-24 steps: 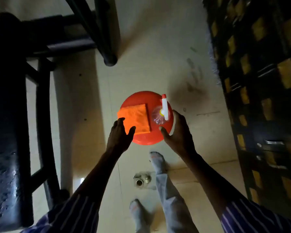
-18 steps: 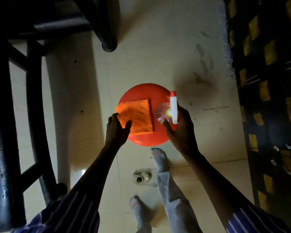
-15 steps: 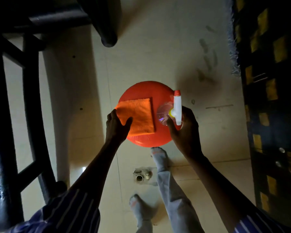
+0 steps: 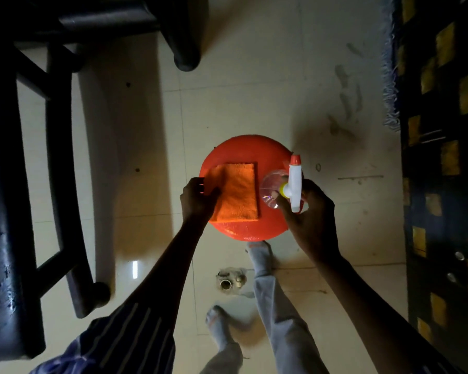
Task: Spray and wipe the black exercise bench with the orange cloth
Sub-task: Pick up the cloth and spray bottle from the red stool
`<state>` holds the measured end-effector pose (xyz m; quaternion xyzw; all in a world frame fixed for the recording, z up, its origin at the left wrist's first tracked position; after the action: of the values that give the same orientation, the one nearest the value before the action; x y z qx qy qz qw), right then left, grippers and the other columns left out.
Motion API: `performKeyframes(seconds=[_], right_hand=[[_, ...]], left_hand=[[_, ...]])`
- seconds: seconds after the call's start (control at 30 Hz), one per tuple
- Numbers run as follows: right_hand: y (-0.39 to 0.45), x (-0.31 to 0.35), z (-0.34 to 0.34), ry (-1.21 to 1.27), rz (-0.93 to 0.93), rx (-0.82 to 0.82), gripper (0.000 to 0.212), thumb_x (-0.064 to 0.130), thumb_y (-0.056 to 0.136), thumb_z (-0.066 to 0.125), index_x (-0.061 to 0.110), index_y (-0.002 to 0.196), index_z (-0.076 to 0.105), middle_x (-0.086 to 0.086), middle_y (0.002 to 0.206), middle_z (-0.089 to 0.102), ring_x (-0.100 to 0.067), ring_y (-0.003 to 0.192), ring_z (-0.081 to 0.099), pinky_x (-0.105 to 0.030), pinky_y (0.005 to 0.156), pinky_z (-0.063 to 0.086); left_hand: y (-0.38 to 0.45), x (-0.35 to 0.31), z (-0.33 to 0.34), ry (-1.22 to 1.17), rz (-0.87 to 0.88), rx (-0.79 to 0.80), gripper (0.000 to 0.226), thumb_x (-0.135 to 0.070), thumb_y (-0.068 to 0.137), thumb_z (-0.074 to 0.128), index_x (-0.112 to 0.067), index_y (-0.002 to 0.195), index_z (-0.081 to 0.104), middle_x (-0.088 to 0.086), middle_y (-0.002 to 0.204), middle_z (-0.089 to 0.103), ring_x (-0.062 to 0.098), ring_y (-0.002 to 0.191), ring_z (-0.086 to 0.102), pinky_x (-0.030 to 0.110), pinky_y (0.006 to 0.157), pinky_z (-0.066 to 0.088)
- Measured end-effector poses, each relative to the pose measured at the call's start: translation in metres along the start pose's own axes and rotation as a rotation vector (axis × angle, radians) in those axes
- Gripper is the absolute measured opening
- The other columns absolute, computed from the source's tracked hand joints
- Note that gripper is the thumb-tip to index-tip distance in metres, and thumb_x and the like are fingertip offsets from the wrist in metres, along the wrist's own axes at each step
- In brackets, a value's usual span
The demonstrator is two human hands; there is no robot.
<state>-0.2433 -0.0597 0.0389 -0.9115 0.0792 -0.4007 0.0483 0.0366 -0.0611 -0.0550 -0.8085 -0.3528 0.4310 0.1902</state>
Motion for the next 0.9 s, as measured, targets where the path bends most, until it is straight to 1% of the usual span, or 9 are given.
performKeyframes(seconds=[0.1, 0.2, 0.27, 0.37, 0.43, 0.57, 0.73, 0.8, 0.9], right_hand=[[0.004, 0.023, 0.002, 0.013, -0.021, 0.036, 0.04, 0.031, 0.092, 0.082, 0.003, 0.119, 0.071, -0.01, 0.111, 0.078, -0.023, 0.101, 0.074, -0.039, 0.088, 0.061], [0.005, 0.057, 0.009, 0.02, -0.064, 0.07, 0.04, 0.034, 0.09, 0.082, 0.003, 0.113, 0.072, -0.01, 0.108, 0.079, -0.018, 0.099, 0.072, -0.028, 0.086, 0.054], [0.006, 0.087, 0.016, 0.015, -0.092, 0.097, 0.036, 0.028, 0.089, 0.084, 0.001, 0.11, 0.074, -0.012, 0.105, 0.079, -0.024, 0.099, 0.073, -0.028, 0.086, 0.052], [0.005, 0.13, 0.034, 0.044, -0.098, 0.149, 0.034, 0.025, 0.089, 0.084, 0.001, 0.111, 0.075, -0.009, 0.105, 0.079, -0.022, 0.1, 0.072, -0.028, 0.089, 0.05], [0.001, 0.16, 0.048, 0.067, -0.101, 0.171, 0.035, 0.026, 0.089, 0.084, 0.002, 0.113, 0.074, -0.005, 0.104, 0.077, -0.02, 0.098, 0.07, -0.029, 0.09, 0.049], [-0.01, 0.227, 0.091, 0.081, -0.176, 0.186, 0.028, 0.026, 0.089, 0.086, 0.011, 0.108, 0.074, 0.003, 0.098, 0.075, -0.018, 0.095, 0.072, -0.031, 0.087, 0.053], [-0.024, 0.316, 0.165, 0.054, -0.228, 0.264, 0.029, 0.029, 0.088, 0.087, 0.018, 0.112, 0.074, 0.006, 0.102, 0.077, -0.015, 0.098, 0.074, -0.048, 0.086, 0.064], [-0.029, 0.354, 0.195, 0.039, -0.271, 0.297, 0.03, 0.028, 0.086, 0.089, 0.018, 0.111, 0.075, 0.011, 0.101, 0.076, -0.011, 0.096, 0.073, -0.048, 0.083, 0.065], [-0.034, 0.409, 0.239, 0.043, -0.338, 0.357, 0.028, 0.027, 0.086, 0.089, 0.019, 0.11, 0.077, 0.008, 0.1, 0.078, -0.011, 0.092, 0.073, -0.04, 0.082, 0.064]], left_hand=[[-0.015, 0.001, -0.009, -0.221, -0.04, 0.107, 0.025, -0.017, 0.091, 0.077, -0.008, 0.112, 0.071, 0.009, 0.1, 0.074, 0.027, 0.095, 0.068, 0.034, 0.077, 0.058], [-0.035, -0.001, -0.031, -0.367, -0.026, 0.201, 0.024, -0.016, 0.094, 0.074, 0.0, 0.111, 0.07, 0.019, 0.096, 0.071, 0.024, 0.087, 0.063, 0.038, 0.075, 0.052], [-0.048, -0.003, -0.057, -0.434, 0.007, 0.222, 0.024, -0.013, 0.097, 0.07, 0.002, 0.115, 0.069, 0.015, 0.098, 0.07, 0.022, 0.085, 0.064, 0.035, 0.075, 0.052], [-0.054, 0.007, -0.108, -0.533, 0.028, 0.162, 0.014, -0.01, 0.098, 0.067, -0.001, 0.108, 0.068, 0.0, 0.083, 0.068, 0.008, 0.071, 0.061, 0.025, 0.066, 0.048], [-0.053, 0.015, -0.145, -0.598, 0.029, 0.109, 0.009, -0.009, 0.098, 0.067, -0.005, 0.106, 0.067, -0.006, 0.08, 0.066, 0.006, 0.07, 0.059, 0.022, 0.066, 0.047], [-0.044, 0.047, -0.221, -0.692, 0.019, 0.052, 0.013, -0.011, 0.099, 0.065, -0.005, 0.111, 0.064, 0.003, 0.093, 0.065, 0.014, 0.082, 0.059, 0.027, 0.07, 0.047], [-0.028, 0.104, -0.319, -0.781, -0.065, -0.092, 0.03, -0.011, 0.098, 0.068, 0.001, 0.124, 0.061, 0.013, 0.111, 0.068, 0.023, 0.096, 0.062, 0.035, 0.082, 0.048], [-0.022, 0.125, -0.353, -0.79, -0.084, -0.123, 0.026, -0.011, 0.097, 0.069, -0.004, 0.121, 0.063, 0.011, 0.111, 0.073, 0.02, 0.094, 0.066, 0.031, 0.077, 0.052], [-0.012, 0.157, -0.403, -0.808, -0.115, -0.206, 0.012, -0.012, 0.096, 0.071, -0.017, 0.104, 0.065, 0.001, 0.101, 0.075, 0.011, 0.083, 0.069, 0.017, 0.062, 0.054]])
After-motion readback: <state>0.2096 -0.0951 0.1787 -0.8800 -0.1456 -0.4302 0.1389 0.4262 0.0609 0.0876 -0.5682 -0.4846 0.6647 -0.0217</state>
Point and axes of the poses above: each hand's wrist, its own y-axis towards the middle knuckle, its own z-axis out of the palm, x = y × z, the point moved 9 cm from there along y, towards the middle knuckle
